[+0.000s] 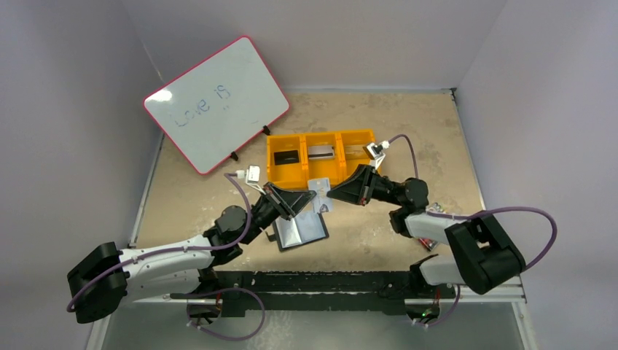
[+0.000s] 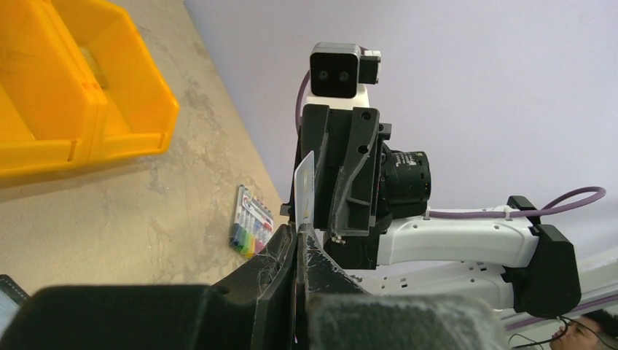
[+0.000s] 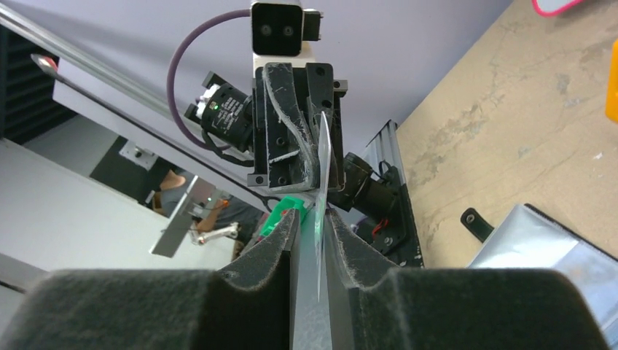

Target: Take the credit cards out of the card holder

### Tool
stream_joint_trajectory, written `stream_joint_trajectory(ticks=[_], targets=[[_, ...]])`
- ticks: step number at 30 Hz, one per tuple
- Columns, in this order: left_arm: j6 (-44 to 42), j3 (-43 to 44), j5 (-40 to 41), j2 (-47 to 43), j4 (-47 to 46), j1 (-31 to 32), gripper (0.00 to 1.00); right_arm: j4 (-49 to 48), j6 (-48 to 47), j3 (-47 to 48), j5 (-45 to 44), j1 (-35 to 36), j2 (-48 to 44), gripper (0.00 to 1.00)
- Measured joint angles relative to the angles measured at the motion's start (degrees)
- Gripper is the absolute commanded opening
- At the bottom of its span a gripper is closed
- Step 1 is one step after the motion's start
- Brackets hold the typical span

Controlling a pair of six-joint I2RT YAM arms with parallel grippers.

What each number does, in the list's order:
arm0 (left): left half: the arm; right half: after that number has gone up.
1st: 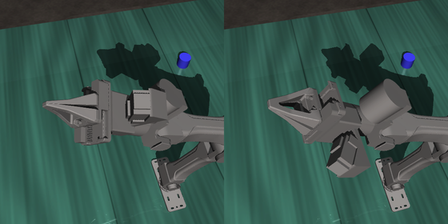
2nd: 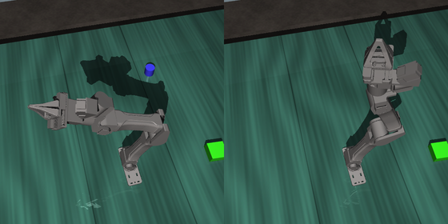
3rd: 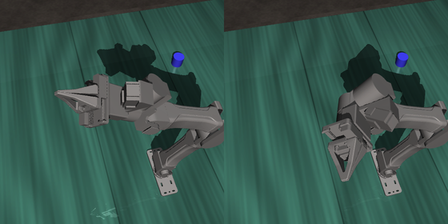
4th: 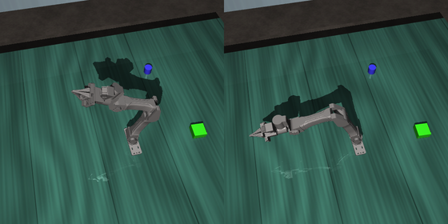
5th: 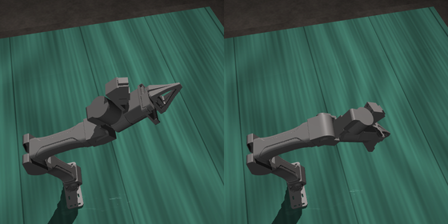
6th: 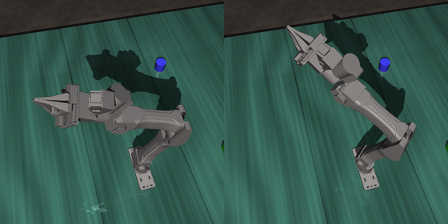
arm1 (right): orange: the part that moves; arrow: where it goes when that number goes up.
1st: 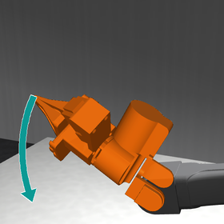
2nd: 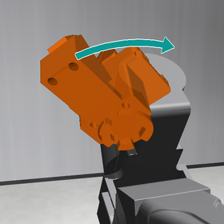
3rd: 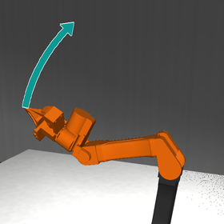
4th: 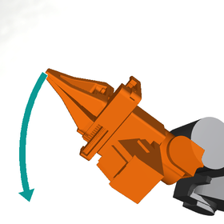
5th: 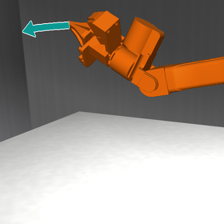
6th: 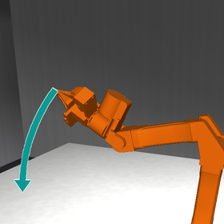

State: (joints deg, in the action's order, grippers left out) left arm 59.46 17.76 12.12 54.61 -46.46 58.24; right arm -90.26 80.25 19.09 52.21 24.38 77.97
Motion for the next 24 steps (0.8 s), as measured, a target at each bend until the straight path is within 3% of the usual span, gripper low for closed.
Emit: stream_joint_trajectory(ticks=[2,6,12,15,17,21,24], targets=[[0.15,0.0,-0.15,0.0,-0.72,0.0,0.0,0.04,-0.79,0.28,0.11,0.0,-0.98,0.28],[0.61,0.0,-0.22,-0.02,-1.97,0.0,0.0,0.07,-2.01,0.83,0.33,0.07,-2.1,0.27],[1.01,-0.04,-0.63,0.2,-2.62,0.0,0.0,2.36,-3.89,1.14,0.42,0.11,-3.28,0.15],[1.03,-0.04,-1.42,0.68,-2.97,-0.02,0.0,4.11,-4.87,1.46,0.42,0.13,-3.52,0.0],[1.03,-0.04,-1.84,0.83,-2.97,-0.04,0.02,5.33,-5.46,1.46,0.35,0.26,-3.78,0.0],[1.09,-0.04,-1.22,0.44,-1.09,-0.04,0.55,8.2,-6.84,1.46,-0.42,0.37,-5.33,0.0],[0.85,0.42,0.11,-0.57,5.51,-0.04,0.63,16.61,-12.13,2.38,-2.12,0.48,-8.48,0.0]])
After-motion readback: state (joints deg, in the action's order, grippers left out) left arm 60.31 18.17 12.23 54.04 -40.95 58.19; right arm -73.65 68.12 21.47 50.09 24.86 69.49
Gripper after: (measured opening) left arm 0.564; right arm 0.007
